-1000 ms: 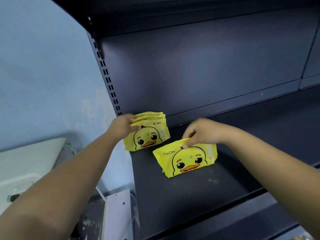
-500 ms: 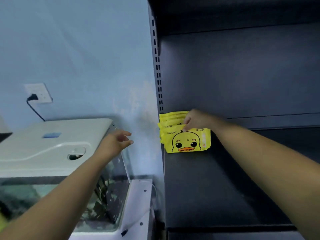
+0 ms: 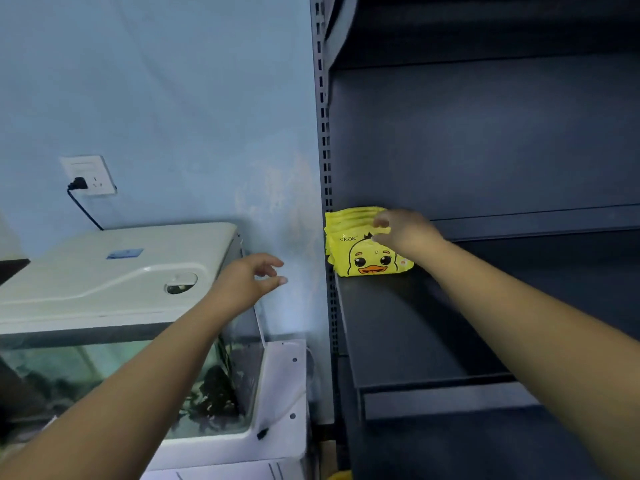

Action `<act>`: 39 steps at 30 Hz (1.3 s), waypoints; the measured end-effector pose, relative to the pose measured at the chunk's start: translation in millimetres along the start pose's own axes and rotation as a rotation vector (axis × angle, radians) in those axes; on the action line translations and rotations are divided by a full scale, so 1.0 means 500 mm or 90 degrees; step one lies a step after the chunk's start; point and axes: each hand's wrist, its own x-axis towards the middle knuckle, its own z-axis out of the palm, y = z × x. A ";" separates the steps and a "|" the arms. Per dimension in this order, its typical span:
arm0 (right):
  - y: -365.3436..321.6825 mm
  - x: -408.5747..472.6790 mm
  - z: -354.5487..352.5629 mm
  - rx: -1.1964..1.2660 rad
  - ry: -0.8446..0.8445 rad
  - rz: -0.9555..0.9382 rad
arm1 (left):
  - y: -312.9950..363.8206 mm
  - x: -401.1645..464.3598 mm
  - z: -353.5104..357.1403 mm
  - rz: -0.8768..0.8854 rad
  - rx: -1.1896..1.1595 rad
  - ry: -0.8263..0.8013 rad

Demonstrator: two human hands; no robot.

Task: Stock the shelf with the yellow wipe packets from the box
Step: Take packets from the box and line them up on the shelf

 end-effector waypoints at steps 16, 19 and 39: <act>-0.144 -0.571 0.048 -0.023 0.006 0.141 | 0.016 -0.335 0.062 0.414 0.160 -0.217; -0.130 -0.668 0.073 -0.054 -0.025 0.205 | 0.014 -0.392 0.102 0.464 0.178 -0.264; 0.235 -1.114 0.271 0.035 -0.417 0.514 | 0.027 -0.659 0.483 0.260 0.441 -0.688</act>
